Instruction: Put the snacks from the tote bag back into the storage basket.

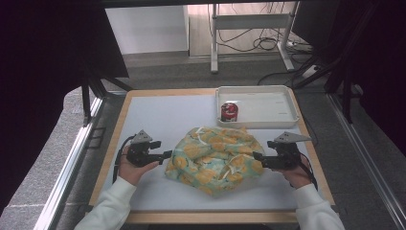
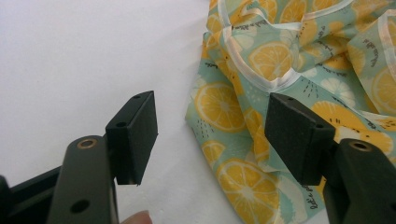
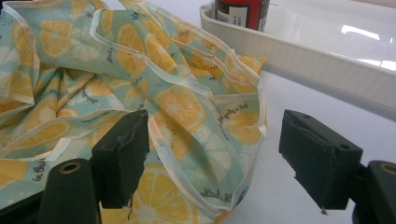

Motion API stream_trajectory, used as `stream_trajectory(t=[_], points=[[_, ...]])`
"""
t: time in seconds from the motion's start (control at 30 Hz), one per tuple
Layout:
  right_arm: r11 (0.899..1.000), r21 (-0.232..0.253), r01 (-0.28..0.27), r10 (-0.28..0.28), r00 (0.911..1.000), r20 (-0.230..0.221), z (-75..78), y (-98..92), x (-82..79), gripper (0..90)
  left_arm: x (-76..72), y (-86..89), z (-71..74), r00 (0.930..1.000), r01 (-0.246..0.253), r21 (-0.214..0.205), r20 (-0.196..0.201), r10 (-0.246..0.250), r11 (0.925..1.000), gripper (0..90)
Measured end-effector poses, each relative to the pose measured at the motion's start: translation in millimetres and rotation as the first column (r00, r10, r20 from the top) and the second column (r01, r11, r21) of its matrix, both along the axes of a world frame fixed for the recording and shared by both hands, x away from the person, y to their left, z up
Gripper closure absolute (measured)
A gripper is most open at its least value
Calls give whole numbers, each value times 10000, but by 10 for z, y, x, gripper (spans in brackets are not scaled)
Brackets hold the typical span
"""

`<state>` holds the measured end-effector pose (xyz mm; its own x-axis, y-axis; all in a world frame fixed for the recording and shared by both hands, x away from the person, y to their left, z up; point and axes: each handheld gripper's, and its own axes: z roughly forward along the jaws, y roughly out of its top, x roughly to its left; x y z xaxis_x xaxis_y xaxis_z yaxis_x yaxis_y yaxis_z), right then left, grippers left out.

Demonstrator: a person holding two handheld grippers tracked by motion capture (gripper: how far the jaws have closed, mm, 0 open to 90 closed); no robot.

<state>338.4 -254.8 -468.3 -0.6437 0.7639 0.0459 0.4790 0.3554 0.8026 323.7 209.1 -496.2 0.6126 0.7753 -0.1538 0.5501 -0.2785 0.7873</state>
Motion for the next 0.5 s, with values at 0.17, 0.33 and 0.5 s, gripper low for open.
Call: stream_trajectory(t=[0.17,0.33,0.5], points=[[9999,115,87,-88,9999,93,15,-26,-3,246,3,-5,-2,10000,33,45,13,-33,10000,349],[9997,205,129,-132,9998,145,25,-44,-6,245,3,-13,-4,10000,40,70,21,-40,10000,349],[9998,183,119,-122,9998,177,19,-35,-9,244,-1,-2,2,10000,15,-2,41,-15,10000,350]])
